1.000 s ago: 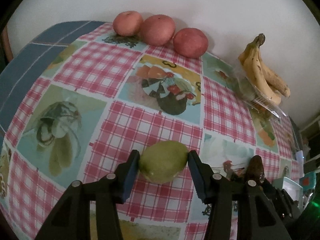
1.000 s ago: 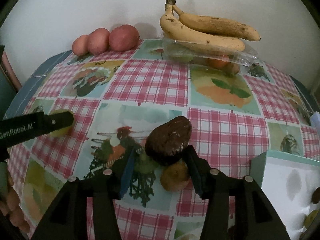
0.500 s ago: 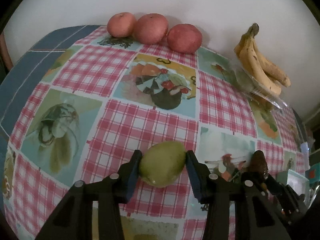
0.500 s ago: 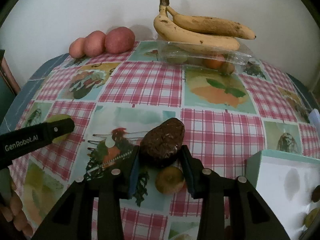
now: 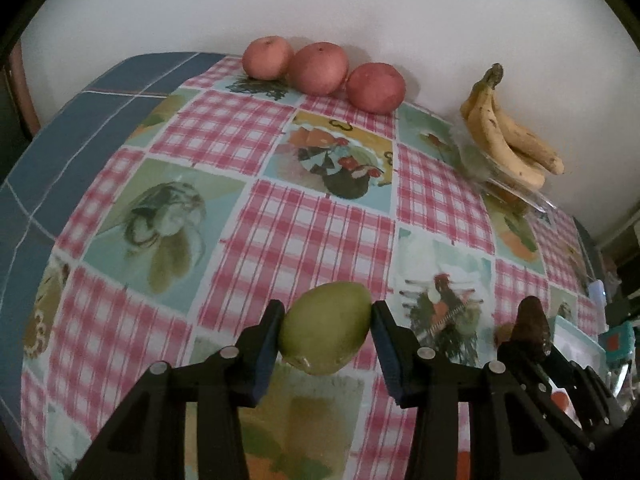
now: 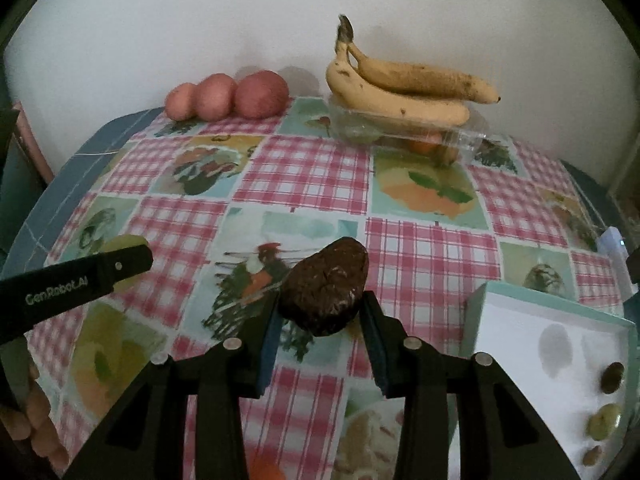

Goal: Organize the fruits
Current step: 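Carry the green pear and dark brown fruit over the white tray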

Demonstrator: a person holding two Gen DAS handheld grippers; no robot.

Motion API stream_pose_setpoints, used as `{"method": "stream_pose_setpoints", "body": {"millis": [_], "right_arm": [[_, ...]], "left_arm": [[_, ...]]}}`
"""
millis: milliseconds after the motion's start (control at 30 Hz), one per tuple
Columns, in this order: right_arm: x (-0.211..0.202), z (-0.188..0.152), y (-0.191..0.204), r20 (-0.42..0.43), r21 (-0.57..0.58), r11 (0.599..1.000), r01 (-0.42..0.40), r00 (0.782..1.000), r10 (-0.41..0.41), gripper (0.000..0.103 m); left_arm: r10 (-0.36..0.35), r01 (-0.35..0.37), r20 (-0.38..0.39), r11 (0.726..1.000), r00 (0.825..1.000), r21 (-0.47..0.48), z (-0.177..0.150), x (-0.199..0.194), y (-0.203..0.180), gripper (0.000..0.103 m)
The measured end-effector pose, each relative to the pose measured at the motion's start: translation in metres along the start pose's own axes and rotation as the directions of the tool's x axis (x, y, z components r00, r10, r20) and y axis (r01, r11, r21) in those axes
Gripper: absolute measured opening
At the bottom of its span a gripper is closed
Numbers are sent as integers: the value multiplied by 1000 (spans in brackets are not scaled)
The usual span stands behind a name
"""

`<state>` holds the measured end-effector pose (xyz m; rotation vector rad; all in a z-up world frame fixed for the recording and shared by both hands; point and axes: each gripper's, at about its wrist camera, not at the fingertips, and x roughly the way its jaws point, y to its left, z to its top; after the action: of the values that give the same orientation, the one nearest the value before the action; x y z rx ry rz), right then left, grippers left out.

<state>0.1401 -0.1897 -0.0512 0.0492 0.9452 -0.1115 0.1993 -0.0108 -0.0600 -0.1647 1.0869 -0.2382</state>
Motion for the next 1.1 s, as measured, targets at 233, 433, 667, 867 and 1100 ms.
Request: {"method": "stream_pose_setpoints", "body": {"millis": [233,433,667,867,1100], "right_arm": [[-42,-16,4,35,1,999,-34,999,34,40],[-78,-34,-1,73,20,998,-55,996,54,40],[-100,-58,-6,66,43,999,-34,997,31,40],[-101,-64,-17,48,80,996,-26,999,22,40],[-93,-64,-40,25,123,992,23,999,-26,40]], "left_arm": [[1,-1,24,1000,1000,2,-21,-31,2,47],[-3,3,19,1000,1000,-5,-45,-48,5,47],[-12,12,25,1000,1000,4,-59,-61,3,47],[-3,3,16,1000,1000,30,-62,-58,-5,47],[-14,13,14,996,1000,84,-64,-55,-26,47]]}}
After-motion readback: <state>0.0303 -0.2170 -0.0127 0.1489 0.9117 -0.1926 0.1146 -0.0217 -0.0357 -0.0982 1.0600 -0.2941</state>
